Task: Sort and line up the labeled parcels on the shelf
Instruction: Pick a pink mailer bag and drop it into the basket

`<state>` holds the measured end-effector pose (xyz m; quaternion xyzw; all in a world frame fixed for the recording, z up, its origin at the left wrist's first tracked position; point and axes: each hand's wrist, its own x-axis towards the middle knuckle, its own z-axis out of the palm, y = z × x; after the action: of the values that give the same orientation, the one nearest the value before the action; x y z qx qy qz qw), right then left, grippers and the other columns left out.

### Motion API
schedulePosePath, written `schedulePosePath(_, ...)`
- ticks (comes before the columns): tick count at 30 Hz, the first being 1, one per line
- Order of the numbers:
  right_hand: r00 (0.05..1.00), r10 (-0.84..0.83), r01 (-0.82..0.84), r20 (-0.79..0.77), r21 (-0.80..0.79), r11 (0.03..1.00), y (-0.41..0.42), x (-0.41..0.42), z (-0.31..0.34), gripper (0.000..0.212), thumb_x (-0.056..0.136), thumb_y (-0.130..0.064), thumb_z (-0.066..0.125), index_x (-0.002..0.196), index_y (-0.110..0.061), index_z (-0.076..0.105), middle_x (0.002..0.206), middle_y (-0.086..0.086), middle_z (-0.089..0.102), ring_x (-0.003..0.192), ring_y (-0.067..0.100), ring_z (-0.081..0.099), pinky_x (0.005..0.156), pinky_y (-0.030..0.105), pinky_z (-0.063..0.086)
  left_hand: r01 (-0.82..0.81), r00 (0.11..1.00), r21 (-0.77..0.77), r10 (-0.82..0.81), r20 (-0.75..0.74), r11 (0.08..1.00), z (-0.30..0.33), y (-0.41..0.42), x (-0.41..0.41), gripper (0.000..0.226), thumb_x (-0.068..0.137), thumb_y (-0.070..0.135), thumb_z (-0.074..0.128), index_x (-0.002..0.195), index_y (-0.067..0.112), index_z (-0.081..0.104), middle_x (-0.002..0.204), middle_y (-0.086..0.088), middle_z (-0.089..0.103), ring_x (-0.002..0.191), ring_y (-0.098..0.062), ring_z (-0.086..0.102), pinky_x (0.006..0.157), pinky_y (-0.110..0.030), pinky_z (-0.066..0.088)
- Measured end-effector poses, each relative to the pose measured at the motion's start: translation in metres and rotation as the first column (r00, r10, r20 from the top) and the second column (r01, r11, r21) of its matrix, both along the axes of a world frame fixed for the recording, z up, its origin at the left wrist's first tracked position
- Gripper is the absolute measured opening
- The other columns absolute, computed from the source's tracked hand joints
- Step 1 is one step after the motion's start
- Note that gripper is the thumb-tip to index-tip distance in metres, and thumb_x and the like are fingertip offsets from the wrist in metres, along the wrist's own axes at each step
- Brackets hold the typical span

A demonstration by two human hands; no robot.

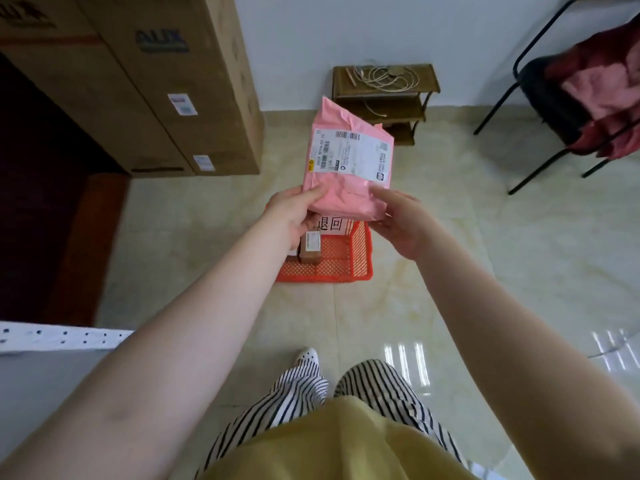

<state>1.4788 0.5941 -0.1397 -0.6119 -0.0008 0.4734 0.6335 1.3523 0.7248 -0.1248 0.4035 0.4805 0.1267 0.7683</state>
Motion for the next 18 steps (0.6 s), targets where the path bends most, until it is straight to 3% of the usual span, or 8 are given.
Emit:
schedulePosePath(3,0.999,0.020,-0.022,-0.041,-0.048,0.999,0.023,0.030,-0.013,0.009,0.092,-0.016,0.066,0.096,-0.009,0.064,0.087,0.007,0.070,0.076,0.021,0.068,0.075,0.030,0.057,-0.022,0.999,-0.037,0.020,-0.033,0.999,-0.005,0.028,0.037,0.006,0.086,0.014,0.069,0.086,0.014,0.063,0.080,-0.003,0.069,0.072,-0.012,0.064,0.051,-0.017,0.051)
schedulePosePath(6,0.995,0.026,-0.033,-0.100,-0.068,0.997,0.049,0.062,-0.028,0.015,0.092,-0.016,0.066,0.104,-0.009,0.063,0.094,0.010,0.069,0.079,0.024,0.069,0.066,0.032,0.061,0.001,0.999,-0.057,-0.004,-0.048,0.998,-0.025,0.052,0.072,0.006,0.086,0.017,0.069,0.089,0.016,0.064,0.085,-0.002,0.070,0.078,-0.013,0.065,0.056,-0.019,0.051)
schedulePosePath(10,0.986,0.015,-0.027,-0.164,-0.072,0.997,0.086,0.100,-0.068,0.014,0.094,-0.006,0.062,0.107,-0.004,0.062,0.090,0.012,0.068,0.079,0.024,0.067,0.073,0.031,0.060,-0.040,0.992,-0.060,0.033,-0.120,0.997,-0.068,0.081,0.111,0.005,0.088,0.017,0.067,0.091,0.019,0.064,0.087,-0.001,0.069,0.078,-0.011,0.064,0.058,-0.019,0.051)
schedulePosePath(13,0.982,-0.020,-0.003,-0.186,-0.123,0.992,0.106,0.122,-0.114,0.021,0.094,-0.001,0.059,0.115,-0.001,0.060,0.087,0.011,0.066,0.074,0.021,0.065,0.068,0.027,0.061,-0.063,0.983,-0.094,0.045,-0.179,0.994,-0.116,0.094,0.136,0.004,0.089,0.017,0.065,0.088,0.020,0.063,0.087,0.000,0.069,0.077,-0.010,0.064,0.060,-0.018,0.051)
schedulePosePath(18,0.968,-0.092,0.021,-0.235,-0.289,0.957,0.117,0.134,-0.226,0.017,0.090,0.006,0.060,0.104,-0.005,0.059,0.095,0.021,0.065,0.074,0.031,0.066,0.080,0.049,0.058,-0.026,0.906,-0.188,-0.056,-0.419,0.982,-0.232,0.105,0.152,0.011,0.084,0.028,0.070,0.090,0.020,0.066,0.096,-0.005,0.070,0.083,-0.019,0.065,0.076,-0.031,0.057)
